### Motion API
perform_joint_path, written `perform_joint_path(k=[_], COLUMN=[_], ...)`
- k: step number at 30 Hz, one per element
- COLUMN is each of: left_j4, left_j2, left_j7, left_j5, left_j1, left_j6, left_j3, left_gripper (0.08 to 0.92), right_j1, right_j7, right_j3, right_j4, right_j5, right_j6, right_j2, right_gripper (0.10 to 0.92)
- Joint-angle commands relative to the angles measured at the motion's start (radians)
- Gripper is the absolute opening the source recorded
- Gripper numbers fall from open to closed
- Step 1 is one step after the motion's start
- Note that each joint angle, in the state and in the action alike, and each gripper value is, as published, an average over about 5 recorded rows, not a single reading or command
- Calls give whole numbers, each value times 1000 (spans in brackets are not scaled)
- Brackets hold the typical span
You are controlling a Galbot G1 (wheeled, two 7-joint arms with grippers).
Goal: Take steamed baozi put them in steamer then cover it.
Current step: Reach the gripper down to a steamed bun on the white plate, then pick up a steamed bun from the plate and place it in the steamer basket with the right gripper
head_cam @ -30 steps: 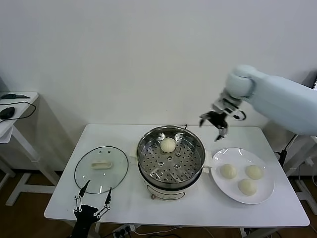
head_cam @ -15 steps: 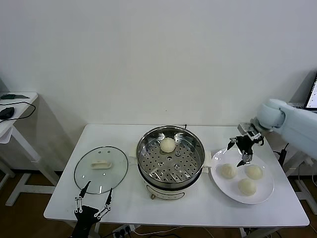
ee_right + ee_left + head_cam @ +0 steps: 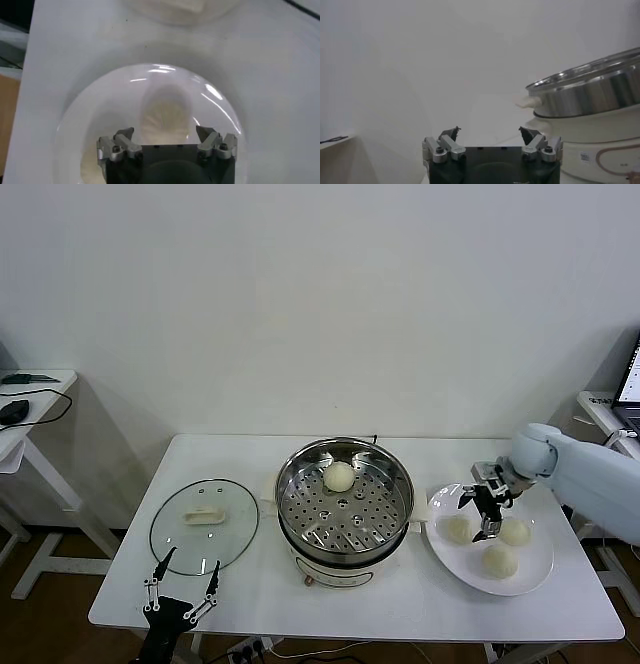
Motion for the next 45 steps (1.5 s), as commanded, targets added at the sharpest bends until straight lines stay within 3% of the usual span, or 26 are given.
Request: perform_joint_path(k=[1, 6, 12, 17, 24, 34, 45], left_j4=[3, 5, 7, 5, -1, -6, -3], left_j2=[-1, -1, -2, -2, -1, 1, 1], left_j7=[0, -1, -1, -2, -3, -2, -4], left_j5=[0, -1, -2, -2, -3, -2, -2], left_j1=[-1, -3, -5, -6, -9, -12, -23], left_j6=[-1, -2, -2, -3, -2, 0, -2], left_j3=[-2, -5, -6, -6, -4, 6, 19], left_gripper=[823, 823, 823, 823, 823, 823, 823], right_j1=[-75, -72, -71, -55, 112, 592, 736], right_j7=[33, 30, 32, 23, -92, -333, -239], right_j3=[34, 33, 34, 38, 46, -183, -340], right_j4=[-50, -60, -64, -55, 18, 140, 304], right_j5=[-25, -33, -34, -35, -21, 160, 405], right_j6=[-14, -12, -11, -9, 13, 13, -115], right_j2=[30, 43, 51, 49, 8, 101, 341], right_gripper=[823, 810, 706, 672, 648, 647, 645])
